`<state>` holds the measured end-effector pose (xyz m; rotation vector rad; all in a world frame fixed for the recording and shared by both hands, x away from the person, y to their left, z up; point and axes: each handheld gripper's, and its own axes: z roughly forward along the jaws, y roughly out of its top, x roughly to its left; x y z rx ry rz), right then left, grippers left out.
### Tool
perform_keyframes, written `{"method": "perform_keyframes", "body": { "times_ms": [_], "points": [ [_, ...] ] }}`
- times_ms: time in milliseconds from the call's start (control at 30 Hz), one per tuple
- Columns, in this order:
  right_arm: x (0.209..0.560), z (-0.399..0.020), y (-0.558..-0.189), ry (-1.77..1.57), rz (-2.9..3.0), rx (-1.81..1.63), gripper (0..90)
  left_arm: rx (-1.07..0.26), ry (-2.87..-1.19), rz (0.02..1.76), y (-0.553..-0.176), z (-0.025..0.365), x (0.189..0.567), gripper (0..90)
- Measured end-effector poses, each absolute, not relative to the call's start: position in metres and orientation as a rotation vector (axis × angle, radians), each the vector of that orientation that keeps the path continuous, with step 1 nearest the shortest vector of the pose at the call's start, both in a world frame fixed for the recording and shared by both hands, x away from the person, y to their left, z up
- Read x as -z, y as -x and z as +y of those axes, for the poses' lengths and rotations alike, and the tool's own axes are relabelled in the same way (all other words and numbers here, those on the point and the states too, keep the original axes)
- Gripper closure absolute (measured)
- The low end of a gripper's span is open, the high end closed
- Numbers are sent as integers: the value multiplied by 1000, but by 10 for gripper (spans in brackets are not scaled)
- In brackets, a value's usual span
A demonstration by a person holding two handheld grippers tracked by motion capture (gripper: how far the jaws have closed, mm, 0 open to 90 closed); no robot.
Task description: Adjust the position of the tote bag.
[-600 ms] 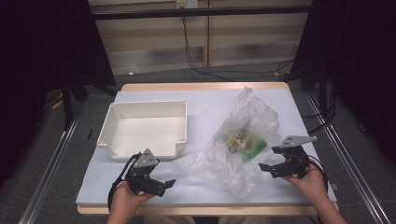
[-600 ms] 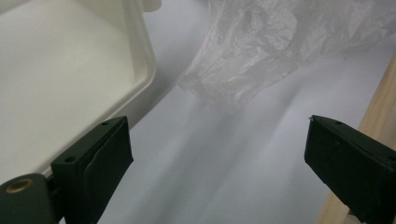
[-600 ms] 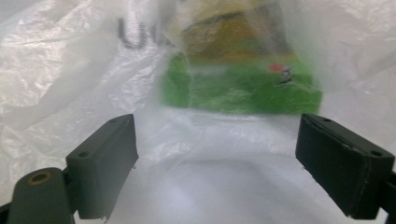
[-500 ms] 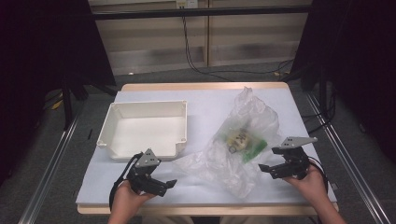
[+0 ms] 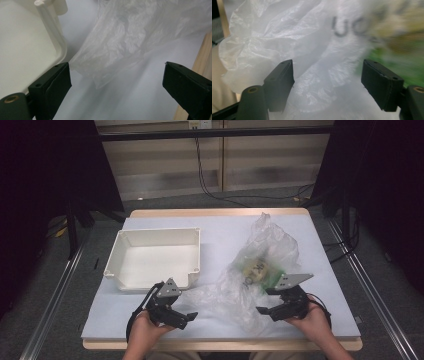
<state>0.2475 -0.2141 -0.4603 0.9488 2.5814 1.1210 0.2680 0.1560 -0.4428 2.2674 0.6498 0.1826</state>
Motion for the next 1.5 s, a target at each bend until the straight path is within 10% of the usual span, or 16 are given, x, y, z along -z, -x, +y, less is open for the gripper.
{"method": "perform_keyframes", "body": {
  "times_ms": [200, 500, 1500],
  "points": [
    [471, -201, -251, -934, 2601, -1032, 386, -176, -2276, 630, -270, 153, 444, 77],
    [474, -200, -251, -902, 2659, -1012, 900, -176, -2279, 633, -269, 152, 444, 82],
    [461, -298, -233, -1252, 2438, -999, 900, -122, -2296, 454, -283, 123, 438, 99]
  ]
}}
